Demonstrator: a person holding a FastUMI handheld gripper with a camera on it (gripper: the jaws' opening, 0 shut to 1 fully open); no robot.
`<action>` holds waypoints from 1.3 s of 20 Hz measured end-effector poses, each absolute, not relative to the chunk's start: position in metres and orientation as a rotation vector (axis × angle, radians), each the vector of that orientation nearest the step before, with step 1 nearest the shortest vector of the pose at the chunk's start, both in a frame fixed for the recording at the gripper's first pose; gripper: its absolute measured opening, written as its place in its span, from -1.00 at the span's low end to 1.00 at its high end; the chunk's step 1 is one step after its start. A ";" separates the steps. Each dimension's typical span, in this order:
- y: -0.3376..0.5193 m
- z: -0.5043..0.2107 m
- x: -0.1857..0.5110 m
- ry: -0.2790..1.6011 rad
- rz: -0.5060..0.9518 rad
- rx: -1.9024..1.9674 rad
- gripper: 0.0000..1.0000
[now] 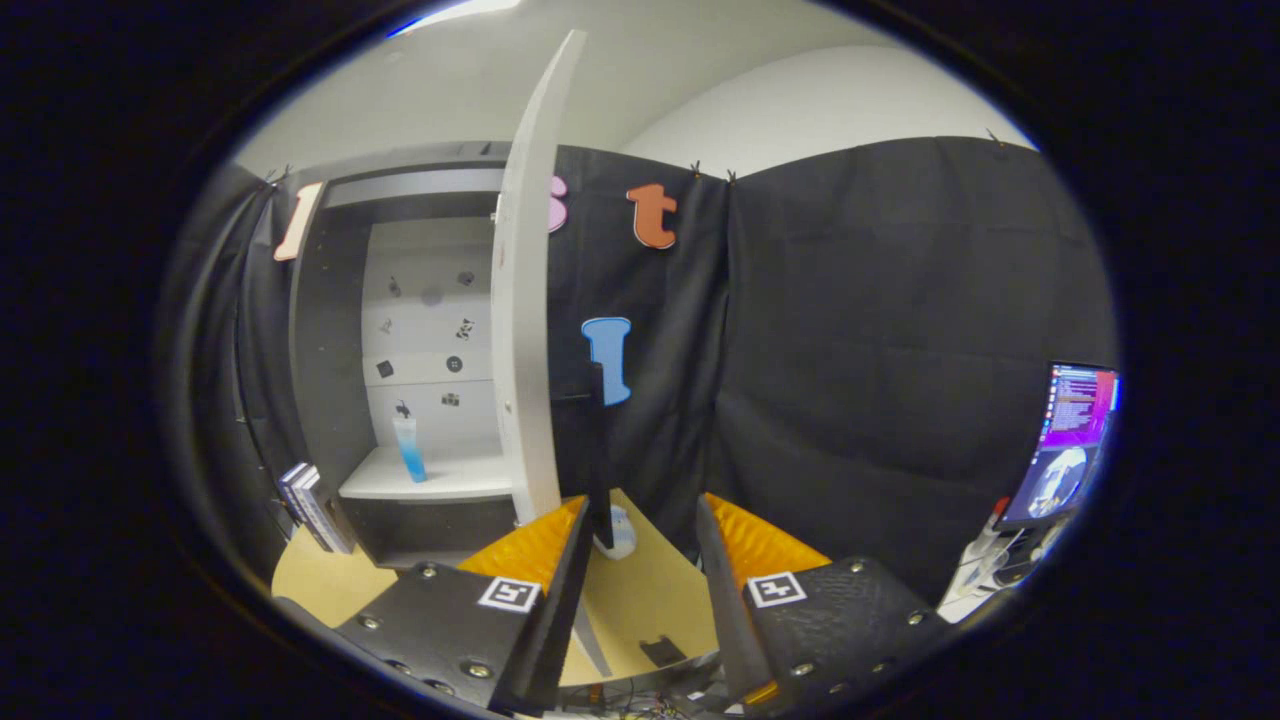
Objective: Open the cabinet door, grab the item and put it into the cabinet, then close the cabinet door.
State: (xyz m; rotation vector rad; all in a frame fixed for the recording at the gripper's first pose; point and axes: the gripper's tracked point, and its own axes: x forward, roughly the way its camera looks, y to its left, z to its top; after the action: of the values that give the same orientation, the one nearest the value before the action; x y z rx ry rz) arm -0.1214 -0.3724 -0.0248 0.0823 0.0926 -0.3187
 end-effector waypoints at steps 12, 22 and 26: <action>-0.324 -0.032 -0.105 0.078 -0.043 0.135 0.23; -0.227 -0.045 -0.074 0.093 0.229 0.167 0.23; -0.200 -0.047 -0.062 0.103 0.290 0.178 0.23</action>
State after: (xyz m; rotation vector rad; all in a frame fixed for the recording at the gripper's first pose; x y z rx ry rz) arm -0.0624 -0.1998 -0.0467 0.1782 0.1026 0.2899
